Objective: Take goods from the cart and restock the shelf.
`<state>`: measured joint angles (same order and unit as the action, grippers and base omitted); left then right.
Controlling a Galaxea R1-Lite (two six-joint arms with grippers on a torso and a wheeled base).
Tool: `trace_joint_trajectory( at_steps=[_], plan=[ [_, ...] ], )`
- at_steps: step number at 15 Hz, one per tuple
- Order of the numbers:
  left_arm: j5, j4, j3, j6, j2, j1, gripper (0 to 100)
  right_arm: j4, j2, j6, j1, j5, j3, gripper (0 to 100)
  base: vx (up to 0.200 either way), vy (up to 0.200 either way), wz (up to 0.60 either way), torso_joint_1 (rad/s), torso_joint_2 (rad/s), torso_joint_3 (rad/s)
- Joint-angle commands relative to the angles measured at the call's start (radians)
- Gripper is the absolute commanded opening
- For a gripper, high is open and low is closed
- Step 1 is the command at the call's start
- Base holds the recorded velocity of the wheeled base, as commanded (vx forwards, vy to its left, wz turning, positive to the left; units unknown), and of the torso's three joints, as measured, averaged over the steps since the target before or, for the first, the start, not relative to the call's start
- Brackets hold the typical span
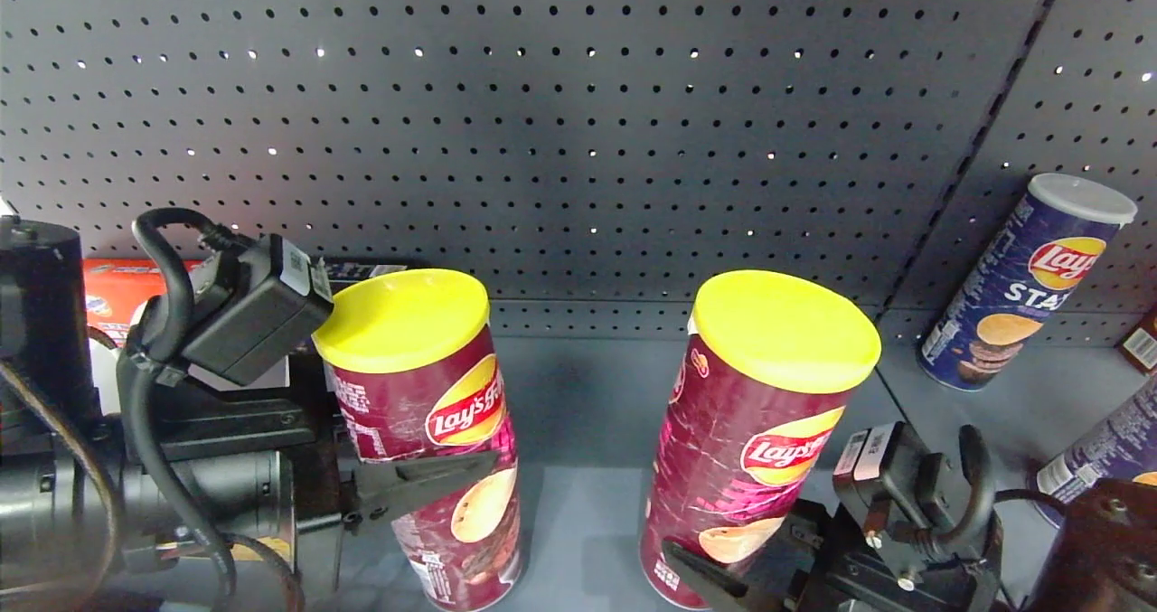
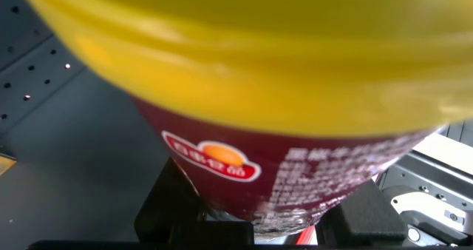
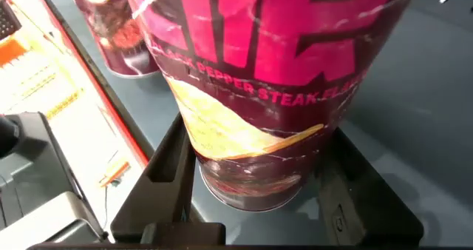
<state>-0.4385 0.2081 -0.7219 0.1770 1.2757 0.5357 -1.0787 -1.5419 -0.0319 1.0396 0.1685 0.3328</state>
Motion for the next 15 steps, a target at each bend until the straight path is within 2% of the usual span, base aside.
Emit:
trace_joint_trajectory(
  at_steps=[1, 11, 12, 15],
  plan=[
    [0.0, 0.001, -0.002, -0.001, 0.005, 0.0, 0, -0.03, -0.05, 0.001, 0.0, 0.008, -0.024, 0, 0.0, 0.0, 0.0, 0.0, 0.0, 0.0],
    [0.0, 0.005, 0.004, 0.001, 0.027, 0.0, 0, -0.063, -0.084, 0.0, -0.004, 0.016, -0.06, 0, 0.0, 0.0, 0.0, 0.0, 0.0, 0.0],
    [0.0, 0.005, 0.006, 0.001, 0.027, 0.0, 0, -0.063, -0.084, 0.0, -0.004, 0.016, -0.06, 100, 0.0, 0.0, 0.0, 0.0, 0.0, 0.0],
    [0.0, 0.005, 0.009, 0.001, 0.025, 0.0, 0, -0.063, -0.075, -0.003, -0.003, 0.036, -0.063, 100, 0.0, 0.0, 0.0, 0.0, 0.0, 0.0]
  ],
)
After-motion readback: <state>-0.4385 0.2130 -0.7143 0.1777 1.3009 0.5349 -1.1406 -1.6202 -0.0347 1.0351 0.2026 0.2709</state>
